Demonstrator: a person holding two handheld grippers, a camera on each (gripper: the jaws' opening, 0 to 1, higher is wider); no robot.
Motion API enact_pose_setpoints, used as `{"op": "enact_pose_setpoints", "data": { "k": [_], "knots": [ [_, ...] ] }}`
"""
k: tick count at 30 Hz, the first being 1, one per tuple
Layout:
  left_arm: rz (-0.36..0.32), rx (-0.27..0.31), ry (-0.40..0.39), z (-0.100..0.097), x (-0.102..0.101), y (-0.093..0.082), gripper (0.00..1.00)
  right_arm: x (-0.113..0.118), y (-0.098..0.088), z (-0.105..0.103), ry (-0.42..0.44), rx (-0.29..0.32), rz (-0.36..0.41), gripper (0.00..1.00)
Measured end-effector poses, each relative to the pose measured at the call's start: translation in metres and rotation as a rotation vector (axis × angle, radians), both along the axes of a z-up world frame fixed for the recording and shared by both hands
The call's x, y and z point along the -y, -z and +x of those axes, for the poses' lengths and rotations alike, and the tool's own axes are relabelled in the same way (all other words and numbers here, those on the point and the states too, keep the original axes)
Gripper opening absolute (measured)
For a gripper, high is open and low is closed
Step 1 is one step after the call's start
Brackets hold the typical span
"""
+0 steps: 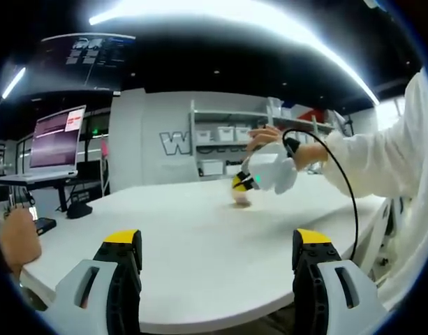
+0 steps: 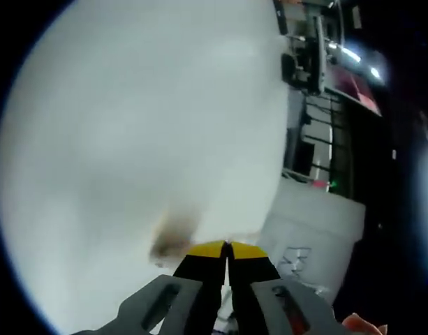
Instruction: Open the resealable bag by pulling the two sides of the seal apart until the entire bag opening is separated and visibly accessible.
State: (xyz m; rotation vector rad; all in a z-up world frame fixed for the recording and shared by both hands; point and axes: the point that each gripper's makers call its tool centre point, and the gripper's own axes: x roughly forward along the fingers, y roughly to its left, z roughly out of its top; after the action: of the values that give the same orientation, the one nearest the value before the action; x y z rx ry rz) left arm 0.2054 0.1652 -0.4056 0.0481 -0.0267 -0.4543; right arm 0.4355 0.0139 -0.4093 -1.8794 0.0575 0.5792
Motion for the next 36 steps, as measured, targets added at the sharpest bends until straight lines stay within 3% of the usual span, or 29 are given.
{"op": "enact_pose_setpoints", "data": {
  "k": [17,36],
  "knots": [
    [0.008,-0.005,0.0,-0.001,0.0,0.002,0.88,0.013,-0.029,0.0,0.033,0.088,0.09,0.0],
    [0.012,-0.006,0.004,0.0,0.004,0.002,0.88,0.031,-0.042,-0.012,0.049,0.103,0.16,0.0]
  ]
}}
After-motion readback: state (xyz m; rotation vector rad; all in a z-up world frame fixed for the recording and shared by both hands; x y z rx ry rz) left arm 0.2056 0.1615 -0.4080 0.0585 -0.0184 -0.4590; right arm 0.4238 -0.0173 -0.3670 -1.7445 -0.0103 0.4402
